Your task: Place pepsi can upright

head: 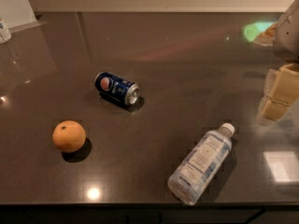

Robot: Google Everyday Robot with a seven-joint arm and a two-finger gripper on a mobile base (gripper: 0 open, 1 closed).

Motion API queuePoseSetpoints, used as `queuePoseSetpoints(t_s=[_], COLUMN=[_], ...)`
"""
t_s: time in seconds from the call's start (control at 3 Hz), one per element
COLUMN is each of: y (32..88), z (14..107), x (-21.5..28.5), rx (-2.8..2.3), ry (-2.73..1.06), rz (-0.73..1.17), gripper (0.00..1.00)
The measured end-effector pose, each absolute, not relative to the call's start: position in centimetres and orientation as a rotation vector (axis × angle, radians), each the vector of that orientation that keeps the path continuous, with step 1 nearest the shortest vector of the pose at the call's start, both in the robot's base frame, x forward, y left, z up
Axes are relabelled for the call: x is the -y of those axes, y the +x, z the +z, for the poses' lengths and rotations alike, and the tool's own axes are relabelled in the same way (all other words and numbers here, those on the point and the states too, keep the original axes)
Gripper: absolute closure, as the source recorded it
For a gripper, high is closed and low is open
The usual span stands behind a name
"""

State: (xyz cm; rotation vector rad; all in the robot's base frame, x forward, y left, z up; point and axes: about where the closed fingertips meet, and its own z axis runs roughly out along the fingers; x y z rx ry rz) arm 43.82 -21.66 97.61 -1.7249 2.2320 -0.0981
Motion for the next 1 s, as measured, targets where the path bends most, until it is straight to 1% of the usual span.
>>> queuePoseSetpoints(t_s=[0.33,0.67,1.0], y=[43.9,45.0,48.1], z=[97.7,97.5,96.5], x=[21.5,19.5,15.2], rx=[-2.229,-2.244,-2.283], ry=[-1.726,-1.727,-1.741], rz=[-0.099,-0.097,-0.060], gripper=[0.00,0.00,0.00])
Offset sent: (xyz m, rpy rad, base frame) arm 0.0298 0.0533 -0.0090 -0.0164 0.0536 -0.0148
